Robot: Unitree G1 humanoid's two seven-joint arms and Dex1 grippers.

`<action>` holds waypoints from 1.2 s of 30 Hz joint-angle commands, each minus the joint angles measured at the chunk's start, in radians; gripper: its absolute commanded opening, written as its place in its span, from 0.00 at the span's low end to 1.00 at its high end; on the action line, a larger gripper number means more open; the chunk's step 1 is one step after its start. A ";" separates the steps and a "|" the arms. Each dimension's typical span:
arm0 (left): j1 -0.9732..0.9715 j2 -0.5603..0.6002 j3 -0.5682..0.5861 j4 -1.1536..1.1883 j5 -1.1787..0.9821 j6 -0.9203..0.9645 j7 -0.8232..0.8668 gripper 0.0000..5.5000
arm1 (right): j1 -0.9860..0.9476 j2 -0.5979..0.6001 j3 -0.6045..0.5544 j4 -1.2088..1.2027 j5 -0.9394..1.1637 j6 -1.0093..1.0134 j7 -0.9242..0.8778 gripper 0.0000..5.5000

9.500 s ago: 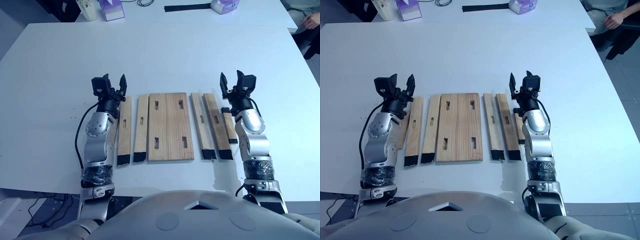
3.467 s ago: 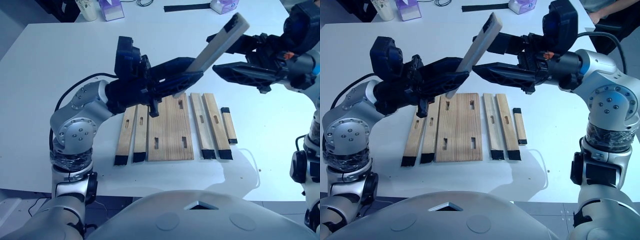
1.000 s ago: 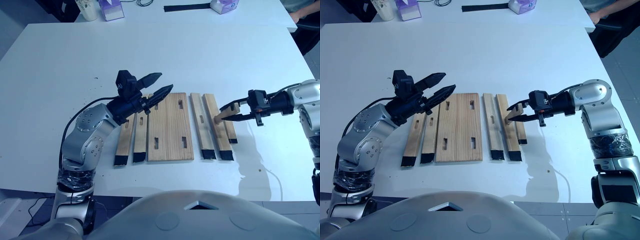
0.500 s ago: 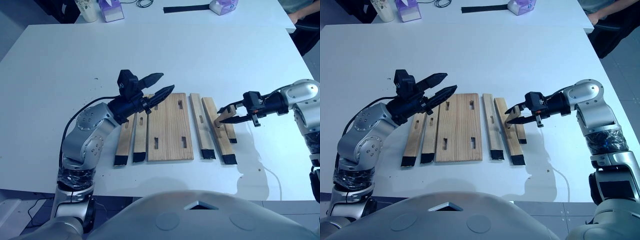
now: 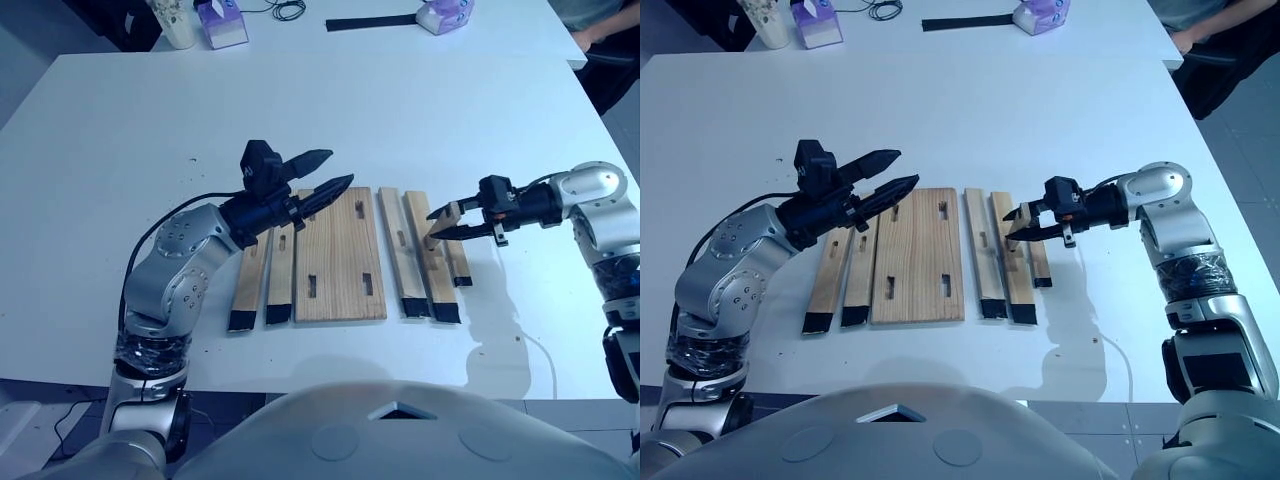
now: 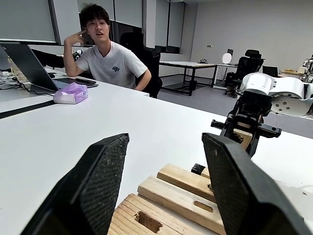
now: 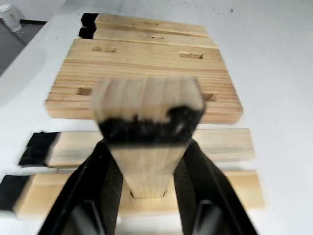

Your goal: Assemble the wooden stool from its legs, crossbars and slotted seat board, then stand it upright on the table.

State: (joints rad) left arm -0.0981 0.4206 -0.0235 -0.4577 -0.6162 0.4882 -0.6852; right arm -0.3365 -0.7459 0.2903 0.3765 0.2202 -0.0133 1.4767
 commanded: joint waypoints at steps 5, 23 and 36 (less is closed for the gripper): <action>-0.022 0.013 0.003 0.010 -0.009 0.010 -0.014 0.50 | 0.055 0.025 -0.008 0.005 -0.035 -0.018 -0.054 0.54; -0.024 0.006 0.010 0.035 0.004 -0.041 -0.022 0.50 | 0.052 -0.020 -0.266 -0.382 0.226 0.250 -0.109 0.57; -0.030 -0.012 0.053 0.053 -0.012 -0.049 0.019 0.50 | -0.040 -0.017 -0.332 -0.569 0.374 0.422 -0.174 0.57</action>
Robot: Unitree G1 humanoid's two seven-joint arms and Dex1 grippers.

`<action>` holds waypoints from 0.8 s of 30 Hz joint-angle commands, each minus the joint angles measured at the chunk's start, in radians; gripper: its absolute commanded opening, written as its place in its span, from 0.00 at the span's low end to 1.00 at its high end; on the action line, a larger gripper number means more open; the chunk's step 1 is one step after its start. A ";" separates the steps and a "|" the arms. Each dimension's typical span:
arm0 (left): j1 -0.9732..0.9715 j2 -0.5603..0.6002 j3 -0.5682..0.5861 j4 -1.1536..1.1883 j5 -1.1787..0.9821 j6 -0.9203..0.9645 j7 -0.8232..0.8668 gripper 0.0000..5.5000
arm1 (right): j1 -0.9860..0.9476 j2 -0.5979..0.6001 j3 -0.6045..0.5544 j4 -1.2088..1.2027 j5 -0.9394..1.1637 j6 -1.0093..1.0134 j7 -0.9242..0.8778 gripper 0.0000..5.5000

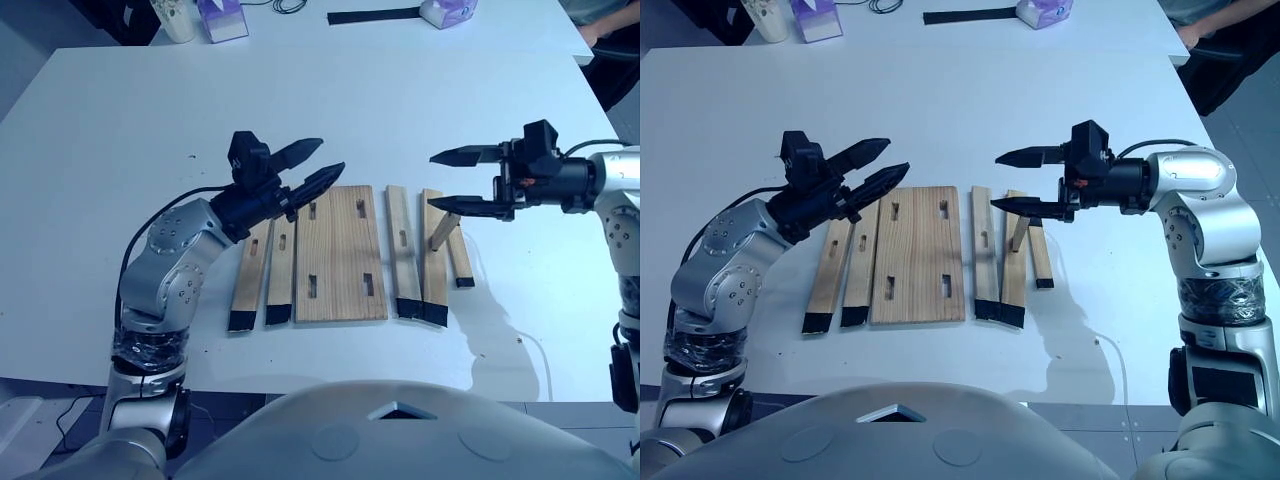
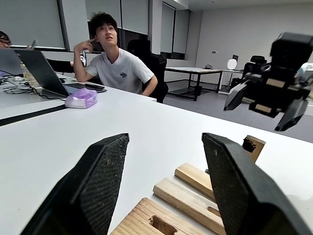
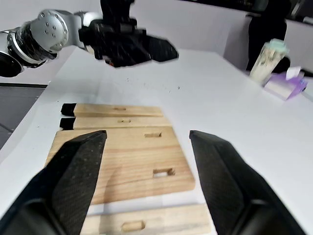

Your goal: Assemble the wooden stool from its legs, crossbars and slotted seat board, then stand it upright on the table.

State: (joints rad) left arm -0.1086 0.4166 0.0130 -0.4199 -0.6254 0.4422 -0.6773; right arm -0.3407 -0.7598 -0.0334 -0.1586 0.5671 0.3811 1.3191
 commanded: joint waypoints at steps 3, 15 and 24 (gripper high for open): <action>-0.033 -0.017 0.019 0.028 -0.002 -0.003 0.018 0.50 | -0.068 0.015 -0.017 -0.048 0.057 0.057 -0.045 0.57; -0.038 -0.018 0.025 0.032 -0.001 0.003 0.020 0.50 | -0.085 0.078 0.010 -0.081 0.095 0.095 -0.114 0.45; -0.052 -0.014 0.021 0.041 0.001 0.007 0.014 0.50 | -0.066 0.104 0.029 -0.087 0.090 0.090 -0.138 0.45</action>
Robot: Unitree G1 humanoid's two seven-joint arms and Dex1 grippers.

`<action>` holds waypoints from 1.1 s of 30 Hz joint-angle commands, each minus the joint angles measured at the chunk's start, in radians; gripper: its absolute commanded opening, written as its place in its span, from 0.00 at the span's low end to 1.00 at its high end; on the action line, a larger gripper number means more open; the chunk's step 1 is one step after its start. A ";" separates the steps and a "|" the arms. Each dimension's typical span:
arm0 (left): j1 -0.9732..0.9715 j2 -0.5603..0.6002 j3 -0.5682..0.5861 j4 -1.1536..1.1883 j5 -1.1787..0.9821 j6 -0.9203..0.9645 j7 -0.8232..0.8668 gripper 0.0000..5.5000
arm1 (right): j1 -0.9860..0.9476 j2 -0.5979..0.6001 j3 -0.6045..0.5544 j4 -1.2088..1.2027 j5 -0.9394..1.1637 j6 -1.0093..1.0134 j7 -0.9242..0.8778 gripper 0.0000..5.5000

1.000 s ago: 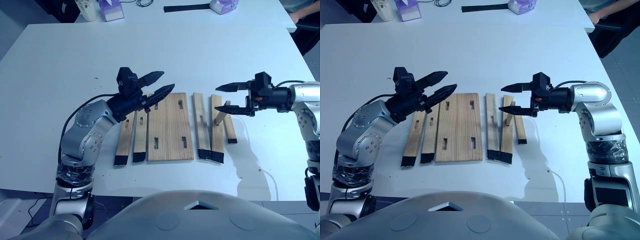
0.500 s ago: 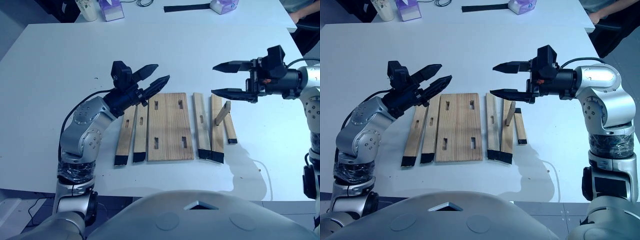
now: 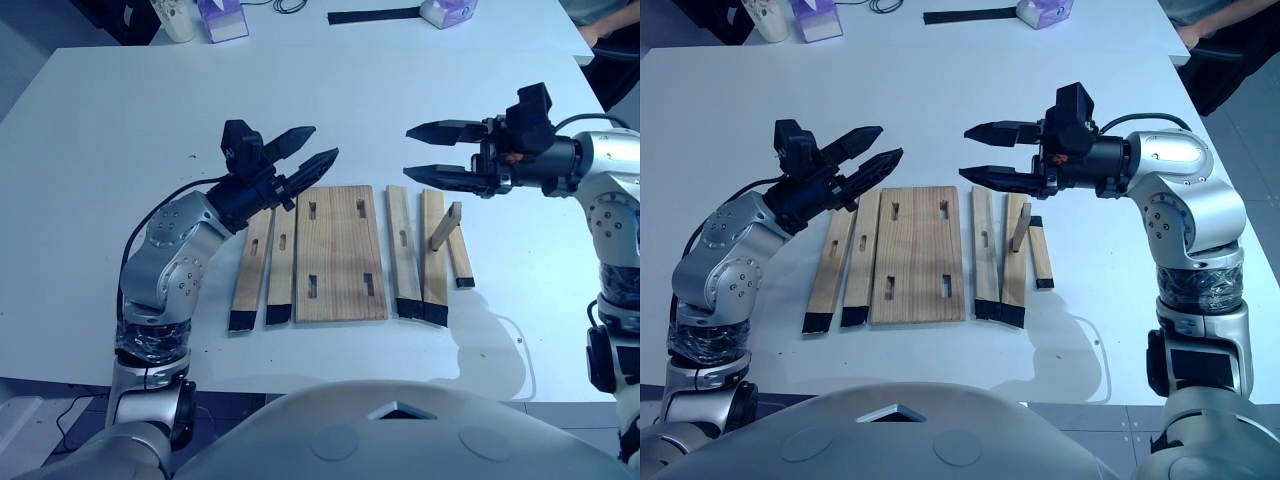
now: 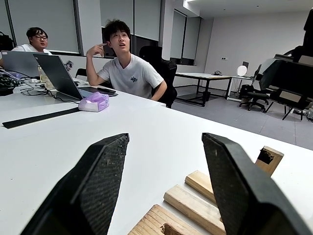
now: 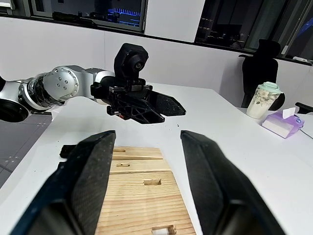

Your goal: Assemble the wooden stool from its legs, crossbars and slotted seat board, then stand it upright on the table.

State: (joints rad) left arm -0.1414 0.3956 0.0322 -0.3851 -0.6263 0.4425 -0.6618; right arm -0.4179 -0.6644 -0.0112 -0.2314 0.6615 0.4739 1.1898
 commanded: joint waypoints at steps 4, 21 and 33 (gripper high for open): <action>-0.024 0.014 0.001 0.009 0.001 0.012 -0.009 0.50 | 0.108 0.007 0.059 0.055 -0.079 -0.069 0.018 0.45; -0.033 0.009 0.004 0.039 0.017 -0.016 -0.014 0.50 | 0.103 0.033 0.027 0.046 -0.028 -0.097 0.005 0.45; 0.001 -0.016 0.030 0.037 0.023 -0.041 0.021 0.50 | 0.039 -0.015 -0.128 -0.207 0.338 0.184 -0.125 0.45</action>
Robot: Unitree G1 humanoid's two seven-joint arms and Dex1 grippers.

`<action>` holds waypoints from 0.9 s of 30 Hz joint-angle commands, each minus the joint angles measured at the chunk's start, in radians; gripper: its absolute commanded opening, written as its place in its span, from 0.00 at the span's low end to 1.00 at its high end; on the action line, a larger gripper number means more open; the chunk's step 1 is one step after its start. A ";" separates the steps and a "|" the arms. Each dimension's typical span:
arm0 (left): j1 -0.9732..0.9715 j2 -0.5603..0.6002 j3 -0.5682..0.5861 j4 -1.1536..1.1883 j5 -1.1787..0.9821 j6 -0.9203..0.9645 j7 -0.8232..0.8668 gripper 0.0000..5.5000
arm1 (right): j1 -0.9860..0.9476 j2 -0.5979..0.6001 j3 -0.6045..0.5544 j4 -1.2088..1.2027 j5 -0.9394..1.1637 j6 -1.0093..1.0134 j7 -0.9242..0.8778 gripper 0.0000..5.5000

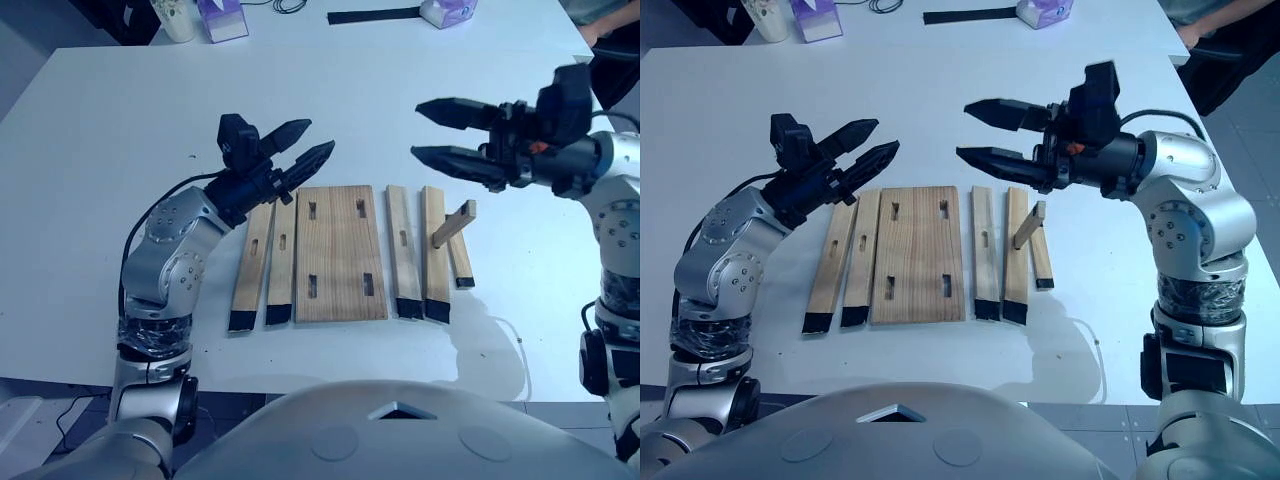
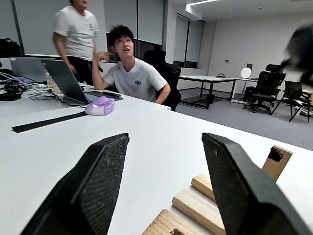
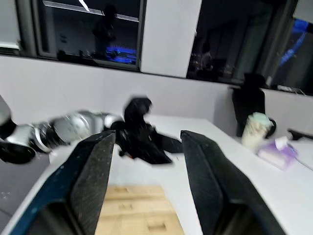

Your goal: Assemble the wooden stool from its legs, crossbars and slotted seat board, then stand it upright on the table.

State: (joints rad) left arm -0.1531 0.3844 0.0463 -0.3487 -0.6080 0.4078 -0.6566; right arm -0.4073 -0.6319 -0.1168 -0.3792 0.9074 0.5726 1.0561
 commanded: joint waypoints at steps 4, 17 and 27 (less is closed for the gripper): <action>0.040 -0.013 0.021 -0.002 0.011 -0.019 0.028 0.50 | 0.177 -0.148 0.010 -0.125 0.086 0.125 0.124 0.45; 0.045 -0.016 0.020 0.014 0.026 -0.030 0.034 0.50 | 0.396 -0.235 0.261 0.041 -0.417 -0.251 0.293 0.45; 0.029 -0.016 0.009 0.034 0.037 -0.032 0.015 0.50 | 0.439 -0.192 0.314 0.170 -0.565 -0.426 0.262 0.45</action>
State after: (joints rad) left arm -0.1069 0.3624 0.0619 -0.3226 -0.5817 0.3769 -0.6346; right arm 0.0272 -0.8244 0.1943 -0.2310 0.3678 0.1789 1.3210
